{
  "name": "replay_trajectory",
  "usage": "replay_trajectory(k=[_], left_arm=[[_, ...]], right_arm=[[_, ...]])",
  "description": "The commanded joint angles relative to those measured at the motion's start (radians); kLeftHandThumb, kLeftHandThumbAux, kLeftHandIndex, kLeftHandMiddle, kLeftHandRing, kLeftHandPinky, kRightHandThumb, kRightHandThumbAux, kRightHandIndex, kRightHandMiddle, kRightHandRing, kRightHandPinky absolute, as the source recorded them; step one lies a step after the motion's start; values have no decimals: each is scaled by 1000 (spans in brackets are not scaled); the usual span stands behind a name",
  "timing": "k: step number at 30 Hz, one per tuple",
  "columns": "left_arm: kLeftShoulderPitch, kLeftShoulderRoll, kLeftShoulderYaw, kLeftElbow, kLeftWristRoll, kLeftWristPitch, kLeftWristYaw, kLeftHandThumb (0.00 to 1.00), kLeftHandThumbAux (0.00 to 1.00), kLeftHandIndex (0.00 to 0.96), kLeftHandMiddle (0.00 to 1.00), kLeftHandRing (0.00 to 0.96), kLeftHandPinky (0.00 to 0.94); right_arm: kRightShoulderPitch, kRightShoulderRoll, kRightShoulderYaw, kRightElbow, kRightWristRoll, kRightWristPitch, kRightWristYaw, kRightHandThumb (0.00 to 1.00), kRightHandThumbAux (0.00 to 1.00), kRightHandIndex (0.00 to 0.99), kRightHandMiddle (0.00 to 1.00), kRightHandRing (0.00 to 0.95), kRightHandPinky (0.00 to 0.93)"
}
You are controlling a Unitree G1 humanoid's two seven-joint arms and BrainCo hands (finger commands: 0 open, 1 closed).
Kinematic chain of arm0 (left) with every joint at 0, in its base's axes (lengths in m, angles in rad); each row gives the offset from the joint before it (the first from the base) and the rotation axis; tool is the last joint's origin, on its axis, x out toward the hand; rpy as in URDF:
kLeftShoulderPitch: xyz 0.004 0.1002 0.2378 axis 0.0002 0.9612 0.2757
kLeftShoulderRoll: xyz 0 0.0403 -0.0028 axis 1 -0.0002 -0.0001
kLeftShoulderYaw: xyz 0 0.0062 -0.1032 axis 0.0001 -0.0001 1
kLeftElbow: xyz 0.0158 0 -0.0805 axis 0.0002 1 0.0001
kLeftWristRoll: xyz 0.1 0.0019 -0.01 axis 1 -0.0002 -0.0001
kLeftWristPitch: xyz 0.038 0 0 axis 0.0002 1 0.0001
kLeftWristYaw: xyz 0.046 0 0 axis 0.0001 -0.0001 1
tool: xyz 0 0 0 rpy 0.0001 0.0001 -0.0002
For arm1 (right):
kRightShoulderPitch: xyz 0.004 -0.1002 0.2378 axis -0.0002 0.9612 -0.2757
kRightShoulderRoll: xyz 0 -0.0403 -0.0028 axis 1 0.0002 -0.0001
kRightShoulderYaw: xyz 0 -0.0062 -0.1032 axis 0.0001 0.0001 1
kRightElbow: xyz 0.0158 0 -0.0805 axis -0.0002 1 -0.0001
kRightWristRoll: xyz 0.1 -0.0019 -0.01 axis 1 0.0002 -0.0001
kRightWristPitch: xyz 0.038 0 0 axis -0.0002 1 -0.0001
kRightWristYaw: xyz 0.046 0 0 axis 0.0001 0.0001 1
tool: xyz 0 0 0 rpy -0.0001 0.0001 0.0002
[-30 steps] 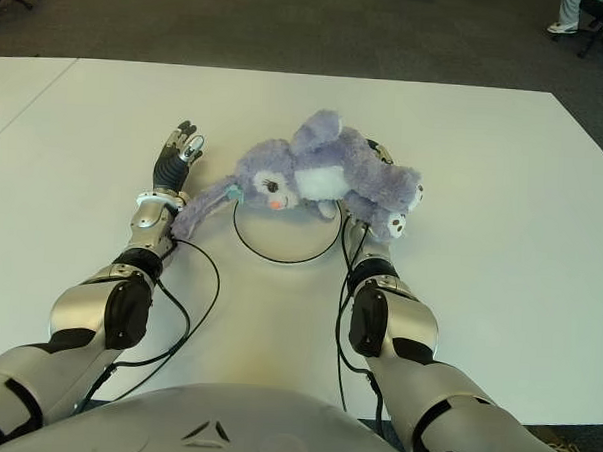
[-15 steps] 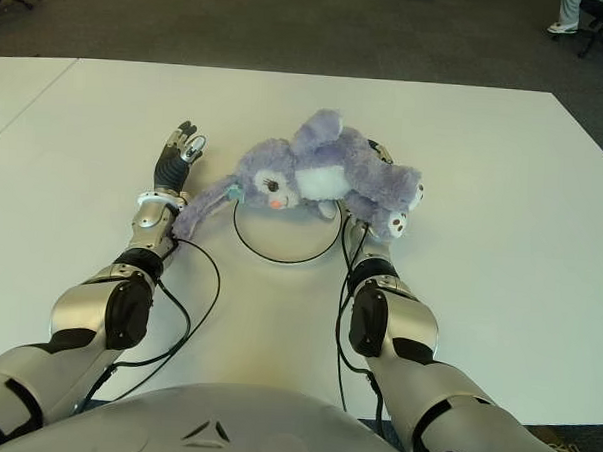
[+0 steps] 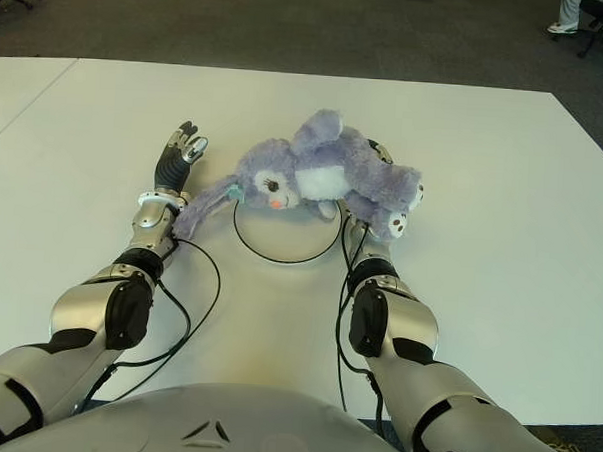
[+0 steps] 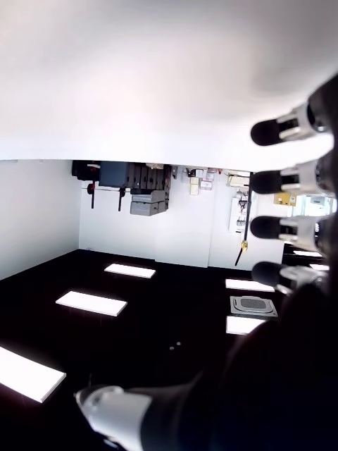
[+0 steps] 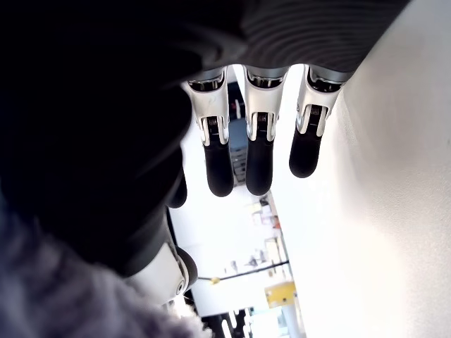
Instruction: Put the doll into the plate.
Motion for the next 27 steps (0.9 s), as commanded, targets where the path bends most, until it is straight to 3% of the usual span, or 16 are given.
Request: replay_trajectory(k=[1, 27], left_arm=[[184, -94, -18, 116, 17, 115, 16, 0, 564, 15, 21, 12, 24], [178, -95, 6, 115, -8, 142, 9, 0, 530, 0, 6, 0, 5]], right_arm=[[245, 49, -14, 138, 15, 130, -15, 482, 854, 273, 223, 202, 196], [245, 48, -8, 138, 8, 129, -19, 488, 862, 282, 222, 195, 181]])
